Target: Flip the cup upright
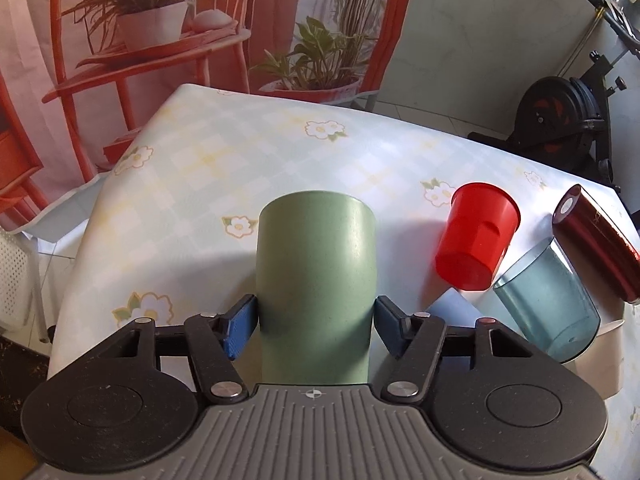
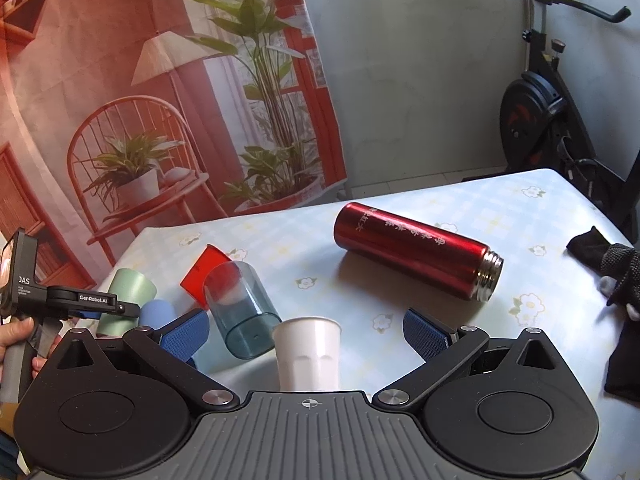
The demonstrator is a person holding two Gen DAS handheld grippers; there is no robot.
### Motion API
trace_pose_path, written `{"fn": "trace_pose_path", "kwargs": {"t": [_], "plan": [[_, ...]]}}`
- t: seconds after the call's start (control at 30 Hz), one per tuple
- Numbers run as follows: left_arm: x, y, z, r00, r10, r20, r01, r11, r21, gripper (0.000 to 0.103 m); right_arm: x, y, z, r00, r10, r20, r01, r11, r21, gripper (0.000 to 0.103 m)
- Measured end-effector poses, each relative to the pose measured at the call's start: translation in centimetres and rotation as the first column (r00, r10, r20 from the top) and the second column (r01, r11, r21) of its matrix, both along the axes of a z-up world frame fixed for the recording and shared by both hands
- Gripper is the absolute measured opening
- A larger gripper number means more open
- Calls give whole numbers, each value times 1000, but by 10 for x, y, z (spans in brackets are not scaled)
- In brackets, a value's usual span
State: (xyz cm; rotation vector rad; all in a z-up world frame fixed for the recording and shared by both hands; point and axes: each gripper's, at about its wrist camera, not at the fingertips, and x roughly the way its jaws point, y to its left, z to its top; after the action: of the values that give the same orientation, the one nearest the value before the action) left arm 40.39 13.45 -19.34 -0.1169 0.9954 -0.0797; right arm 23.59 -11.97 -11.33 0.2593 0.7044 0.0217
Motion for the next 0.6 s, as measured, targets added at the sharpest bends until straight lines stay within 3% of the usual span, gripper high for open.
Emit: {"fn": "trace_pose_path", "kwargs": {"t": [0.2, 0.6], "plan": [[-3, 0, 11, 999, 21, 28, -21, 1000, 2, 65, -1, 0, 2, 1000, 2, 0, -2, 1000, 17, 103], [-43, -14, 80, 990, 2, 139, -2, 1000, 1, 65, -18, -7, 19, 999, -11, 32, 9, 999, 44, 103]]}}
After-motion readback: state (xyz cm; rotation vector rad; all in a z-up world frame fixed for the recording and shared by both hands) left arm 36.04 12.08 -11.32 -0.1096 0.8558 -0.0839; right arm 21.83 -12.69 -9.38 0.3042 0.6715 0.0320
